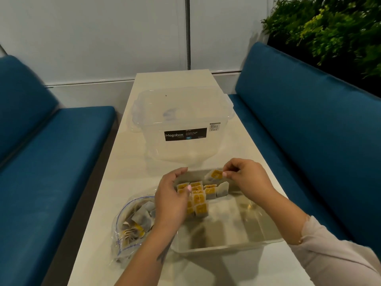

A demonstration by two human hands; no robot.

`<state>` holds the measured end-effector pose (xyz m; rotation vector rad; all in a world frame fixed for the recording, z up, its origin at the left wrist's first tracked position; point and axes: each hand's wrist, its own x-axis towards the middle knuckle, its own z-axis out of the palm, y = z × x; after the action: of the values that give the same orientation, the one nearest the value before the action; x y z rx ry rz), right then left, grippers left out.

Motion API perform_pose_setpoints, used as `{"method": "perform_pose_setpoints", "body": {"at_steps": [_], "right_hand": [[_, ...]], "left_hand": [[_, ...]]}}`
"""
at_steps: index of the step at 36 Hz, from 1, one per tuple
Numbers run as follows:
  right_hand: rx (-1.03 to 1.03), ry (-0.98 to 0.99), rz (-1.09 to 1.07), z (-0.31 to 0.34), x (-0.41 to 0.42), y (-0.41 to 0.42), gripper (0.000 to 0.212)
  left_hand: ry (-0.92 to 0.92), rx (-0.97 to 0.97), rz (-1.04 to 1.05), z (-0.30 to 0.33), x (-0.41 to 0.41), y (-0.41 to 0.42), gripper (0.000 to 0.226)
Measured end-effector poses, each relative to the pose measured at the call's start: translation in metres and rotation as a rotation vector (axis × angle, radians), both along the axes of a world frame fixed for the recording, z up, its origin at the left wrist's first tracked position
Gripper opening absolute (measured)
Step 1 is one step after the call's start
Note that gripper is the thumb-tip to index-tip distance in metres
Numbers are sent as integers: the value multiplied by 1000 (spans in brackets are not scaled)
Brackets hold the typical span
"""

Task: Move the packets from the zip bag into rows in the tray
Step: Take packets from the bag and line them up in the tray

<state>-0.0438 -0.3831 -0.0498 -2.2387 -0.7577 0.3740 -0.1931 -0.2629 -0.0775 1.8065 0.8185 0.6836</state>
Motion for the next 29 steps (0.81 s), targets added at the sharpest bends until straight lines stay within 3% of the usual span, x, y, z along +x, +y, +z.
{"method": "perform_pose_setpoints", "body": {"at_steps": [11, 29], "right_hand": [[-441, -245, 127, -43, 1, 13, 8], [-512, -259, 129, -58, -3, 28, 9]], "left_hand": [[63, 26, -24, -13, -18, 0, 52], [45, 15, -36, -20, -19, -2, 56]]}}
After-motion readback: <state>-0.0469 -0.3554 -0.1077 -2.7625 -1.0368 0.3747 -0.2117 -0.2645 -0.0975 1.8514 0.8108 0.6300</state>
